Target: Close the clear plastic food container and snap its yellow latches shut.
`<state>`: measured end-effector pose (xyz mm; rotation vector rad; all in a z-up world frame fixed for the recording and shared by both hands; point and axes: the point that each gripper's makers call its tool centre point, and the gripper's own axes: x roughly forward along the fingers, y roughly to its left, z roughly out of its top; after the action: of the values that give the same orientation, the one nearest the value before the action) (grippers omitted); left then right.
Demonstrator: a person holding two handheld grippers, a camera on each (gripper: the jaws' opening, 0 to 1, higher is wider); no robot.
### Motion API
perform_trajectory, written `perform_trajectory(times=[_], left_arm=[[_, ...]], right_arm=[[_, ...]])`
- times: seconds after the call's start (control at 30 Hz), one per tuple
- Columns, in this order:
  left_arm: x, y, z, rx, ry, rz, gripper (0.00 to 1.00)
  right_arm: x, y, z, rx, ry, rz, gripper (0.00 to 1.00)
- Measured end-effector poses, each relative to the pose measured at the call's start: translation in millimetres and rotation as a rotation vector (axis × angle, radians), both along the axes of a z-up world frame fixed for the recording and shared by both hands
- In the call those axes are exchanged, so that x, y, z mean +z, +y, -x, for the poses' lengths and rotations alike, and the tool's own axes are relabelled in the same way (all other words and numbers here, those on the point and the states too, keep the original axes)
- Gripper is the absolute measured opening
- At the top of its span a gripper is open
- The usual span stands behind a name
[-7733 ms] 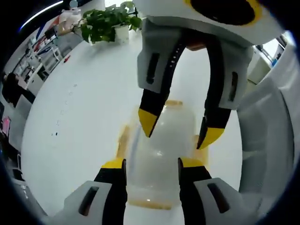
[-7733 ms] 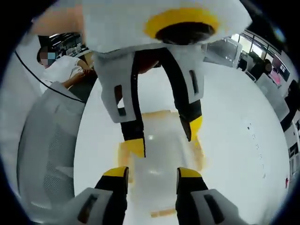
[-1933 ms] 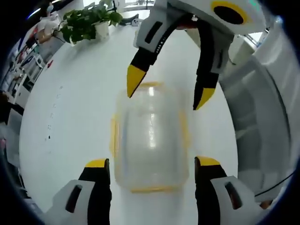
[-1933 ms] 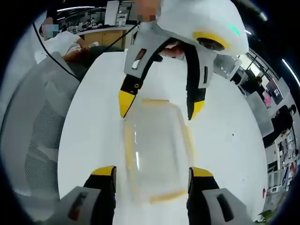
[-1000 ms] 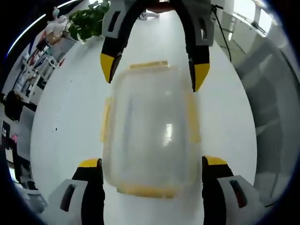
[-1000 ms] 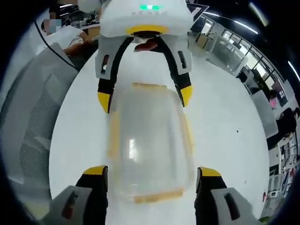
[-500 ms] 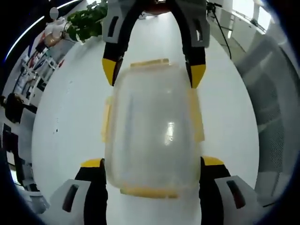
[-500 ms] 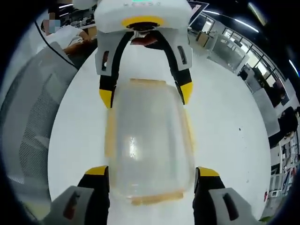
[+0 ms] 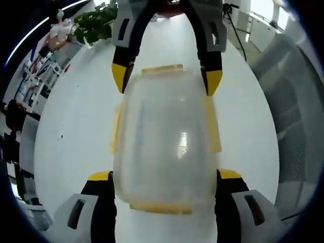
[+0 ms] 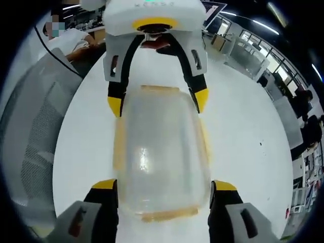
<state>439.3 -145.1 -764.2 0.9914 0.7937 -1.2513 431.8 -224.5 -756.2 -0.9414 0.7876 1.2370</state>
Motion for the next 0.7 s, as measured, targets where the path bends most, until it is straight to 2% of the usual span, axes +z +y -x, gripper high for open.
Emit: perform_trajectory(times=[0.4,0.7], left_arm=[[-0.8,34,-7.1,0.004,-0.004,-0.032,0.79],[-1.3,48,-16.3,0.005,-0.001,-0.029,0.79]], right_arm=[[0.4,33,-7,0.001,0.0,-0.013,0.72],[0.5,46,-16,0.004,0.0,-0.019,0.72]])
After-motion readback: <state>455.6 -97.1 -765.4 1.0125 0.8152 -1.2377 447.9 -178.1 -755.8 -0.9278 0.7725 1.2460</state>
